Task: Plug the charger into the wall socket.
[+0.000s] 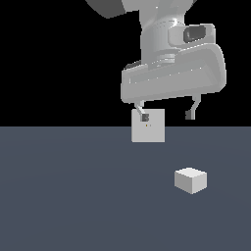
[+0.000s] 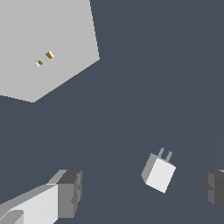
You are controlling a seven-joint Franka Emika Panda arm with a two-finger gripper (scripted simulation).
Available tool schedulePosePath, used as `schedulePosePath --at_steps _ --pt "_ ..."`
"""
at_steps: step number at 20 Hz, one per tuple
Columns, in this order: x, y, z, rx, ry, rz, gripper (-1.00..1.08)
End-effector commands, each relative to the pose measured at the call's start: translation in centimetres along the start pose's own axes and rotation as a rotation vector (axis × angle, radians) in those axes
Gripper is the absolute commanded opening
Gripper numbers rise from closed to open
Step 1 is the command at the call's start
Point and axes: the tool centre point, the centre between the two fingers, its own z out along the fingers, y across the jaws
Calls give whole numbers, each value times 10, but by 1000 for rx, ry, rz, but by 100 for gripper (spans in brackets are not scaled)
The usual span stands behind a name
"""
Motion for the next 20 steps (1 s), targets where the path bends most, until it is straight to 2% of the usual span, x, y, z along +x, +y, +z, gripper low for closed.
schedulePosePath --at_steps 1,11,20 --pt "-5 10 9 -5 5 78 100" --pt "-27 40 40 -21 19 338 100" --pt "-40 50 53 -29 25 450 100"
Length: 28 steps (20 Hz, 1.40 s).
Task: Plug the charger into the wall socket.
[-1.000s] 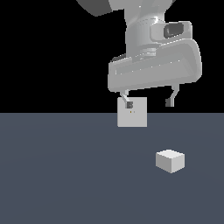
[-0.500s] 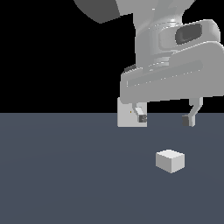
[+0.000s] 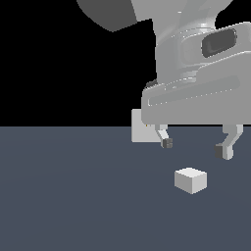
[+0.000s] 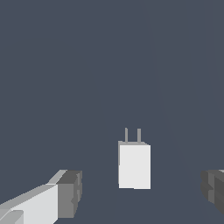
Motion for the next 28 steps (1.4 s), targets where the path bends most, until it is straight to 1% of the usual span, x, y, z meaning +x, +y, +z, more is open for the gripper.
schedulePosePath --at_steps 1,9,18,24,25,28 --pt "-1 2 2 -1 1 19 100" --pt "-2 2 7 -1 0 21 100" --pt "-7 3 43 -1 0 24 100" --pt "-8 3 53 -1 0 25 100" --pt "-8 3 53 -1 0 25 -100" --pt "-8 3 53 -1 0 25 -100"
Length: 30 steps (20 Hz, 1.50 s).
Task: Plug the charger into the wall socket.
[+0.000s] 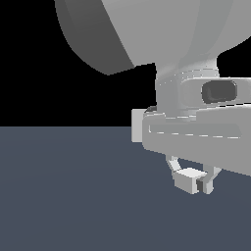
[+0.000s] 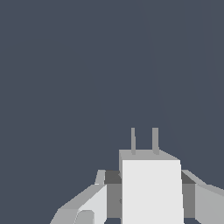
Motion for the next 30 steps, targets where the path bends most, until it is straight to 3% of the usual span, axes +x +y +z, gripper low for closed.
schedulePosePath --at_steps 1,16,30 --pt "0 0 0 0 0 0 -100" --pt "6 -5 -5 7 1 -64 -100" --pt "29 -36 -31 42 4 -399 -100"
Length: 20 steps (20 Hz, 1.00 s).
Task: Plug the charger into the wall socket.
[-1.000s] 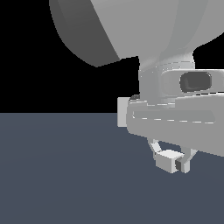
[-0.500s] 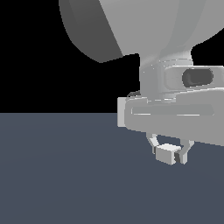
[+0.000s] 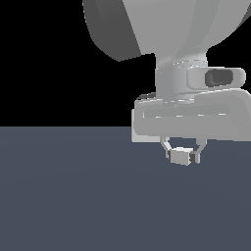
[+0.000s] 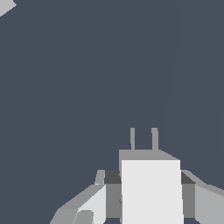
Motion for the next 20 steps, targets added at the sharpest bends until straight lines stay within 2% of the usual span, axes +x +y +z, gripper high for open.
schedulePosePath --at_steps 1,20 --pt "7 -6 -6 8 1 -75 -100" --pt "35 -60 -46 65 0 -596 -100"
